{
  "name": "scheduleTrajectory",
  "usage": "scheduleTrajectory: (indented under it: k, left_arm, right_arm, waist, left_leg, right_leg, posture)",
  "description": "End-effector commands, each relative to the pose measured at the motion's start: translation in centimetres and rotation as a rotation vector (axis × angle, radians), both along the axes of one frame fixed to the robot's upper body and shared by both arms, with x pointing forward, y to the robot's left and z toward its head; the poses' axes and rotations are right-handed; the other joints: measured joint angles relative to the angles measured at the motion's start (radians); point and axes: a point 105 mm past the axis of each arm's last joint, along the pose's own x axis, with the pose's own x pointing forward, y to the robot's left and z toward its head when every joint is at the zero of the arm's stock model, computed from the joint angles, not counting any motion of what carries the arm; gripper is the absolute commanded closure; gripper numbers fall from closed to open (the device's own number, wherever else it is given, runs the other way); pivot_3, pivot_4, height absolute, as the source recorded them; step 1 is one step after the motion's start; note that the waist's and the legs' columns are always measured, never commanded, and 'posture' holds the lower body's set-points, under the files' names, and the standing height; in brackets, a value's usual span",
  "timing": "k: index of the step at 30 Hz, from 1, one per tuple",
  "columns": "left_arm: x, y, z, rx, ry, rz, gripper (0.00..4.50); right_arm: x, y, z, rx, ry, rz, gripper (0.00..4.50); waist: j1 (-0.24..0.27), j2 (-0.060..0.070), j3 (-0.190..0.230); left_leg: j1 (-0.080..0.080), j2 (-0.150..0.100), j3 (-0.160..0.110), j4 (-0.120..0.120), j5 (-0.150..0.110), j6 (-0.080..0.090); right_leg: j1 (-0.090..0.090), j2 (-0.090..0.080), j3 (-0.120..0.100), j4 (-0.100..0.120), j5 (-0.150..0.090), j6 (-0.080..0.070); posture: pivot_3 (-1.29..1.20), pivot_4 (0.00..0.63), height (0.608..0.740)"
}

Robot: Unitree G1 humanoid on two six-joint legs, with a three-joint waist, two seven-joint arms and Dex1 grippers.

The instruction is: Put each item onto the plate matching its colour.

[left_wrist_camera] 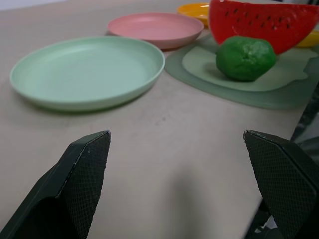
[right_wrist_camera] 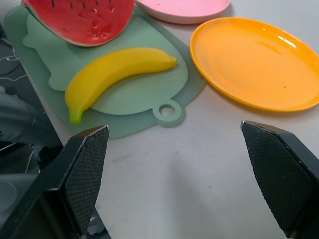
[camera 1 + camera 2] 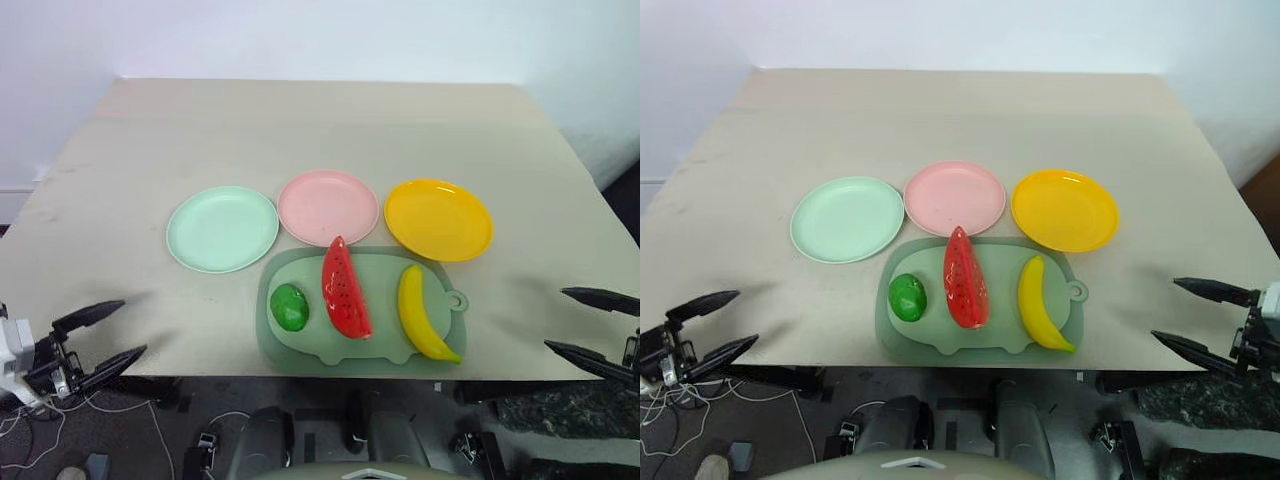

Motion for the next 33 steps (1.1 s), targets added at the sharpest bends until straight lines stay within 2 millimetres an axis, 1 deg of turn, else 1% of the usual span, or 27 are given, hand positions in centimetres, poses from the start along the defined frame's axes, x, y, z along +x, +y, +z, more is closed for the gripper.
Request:
scheduleTrajectory:
  k: [1,6,12,15,17,22,24,25,28,33]
  left_arm:
    - [-0.6,0.5,1.1,0.021,-0.051,0.023,0.02]
    - [-0.6,0.9,1.1,0.012,-0.062,0.055,0.02]
    - [0.2,1.1,2.0,0.015,-0.08,0.049,0.02]
    - [0.9,0.5,2.9,0.008,-0.106,0.014,0.02]
    - [1.2,-0.3,3.1,0.008,-0.118,-0.034,0.02]
    - [1.6,-1.6,2.8,-0.01,-0.121,-0.103,0.02]
    - [1.8,-2.2,2.6,-0.014,-0.122,-0.116,0.02]
    - [1.9,-2.5,2.6,-0.029,-0.131,-0.112,0.02]
    - [2.3,-3.0,3.1,-0.057,-0.168,-0.127,0.02]
    - [2.5,-3.8,3.5,-0.078,-0.188,-0.152,0.02]
  right_arm:
    - [0.1,0.0,0.9,-0.02,-0.044,0.011,0.0]
    - [0.5,0.1,1.1,-0.02,-0.05,0.017,0.0]
    - [0.7,1.0,1.4,-0.014,-0.069,0.039,0.0]
    - [0.5,1.5,1.4,-0.001,-0.068,0.051,0.0]
    - [0.6,1.7,1.3,0.01,-0.059,0.063,0.0]
    - [0.8,2.3,0.9,0.011,-0.039,0.11,0.0]
    - [1.2,2.3,1.3,0.017,-0.049,0.115,0.0]
    - [1.3,2.2,1.4,0.015,-0.056,0.119,0.0]
    - [1.5,3.2,1.5,0.02,-0.074,0.158,0.0]
    - [1.8,3.6,1.7,0.033,-0.086,0.183,0.0]
  waist:
    - [0.0,0.0,0.0]
    - [-0.002,0.001,0.0]
    - [-0.001,0.001,0.0]
    - [-0.001,0.001,0.0]
    - [-0.002,0.001,0.0]
    - [-0.003,0.001,0.0]
    - [-0.004,0.001,0.0]
    - [-0.004,0.001,0.0]
    - [-0.002,0.001,0.0]
    - [-0.002,0.001,0.0]
  left_leg:
    - [0.0,0.0,0.0,0.0,0.0,0.0]
    - [0.0,0.0,0.0,-0.001,0.0,0.0]
    - [0.0,0.0,0.0,-0.001,0.0,0.0]
    - [0.0,0.0,0.0,-0.001,0.0,0.0]
    - [0.0,0.0,0.0,-0.001,0.0,0.0]
    - [0.0,0.0,0.0,-0.001,0.0,0.0]
    - [0.0,0.0,0.001,-0.001,0.0,0.0]
    - [0.0,0.0,0.001,-0.001,0.0,0.0]
    - [0.0,0.0,0.0,-0.001,0.0,0.0]
    - [0.0,-0.001,0.0,-0.001,0.0,0.0]
  right_leg:
    - [0.0,0.0,0.0,0.0,0.0,0.0]
    - [0.0,0.001,0.0,-0.001,0.0,0.0]
    - [0.0,0.001,0.0,-0.001,0.0,0.0]
    - [0.0,0.001,0.0,-0.001,0.0,0.0]
    - [0.0,0.001,0.0,-0.001,0.0,0.0]
    - [0.0,0.001,0.0,-0.001,0.002,-0.004]
    - [0.0,0.001,0.0,-0.001,0.002,-0.004]
    - [0.0,0.001,0.0,-0.001,0.002,-0.004]
    - [0.0,0.001,0.0,-0.001,0.002,-0.004]
    - [0.001,0.001,0.0,-0.001,0.002,-0.004]
  posture:
    - [0.0,0.15,0.736]
    - [0.0,0.15,0.736]
    - [0.0,0.15,0.736]
    - [0.0,0.15,0.736]
    - [0.0,0.15,0.736]
    - [0.0,0.15,0.736]
    - [0.0,0.15,0.736]
    - [0.0,0.15,0.736]
    - [0.0,0.15,0.736]
    - [0.0,0.15,0.736]
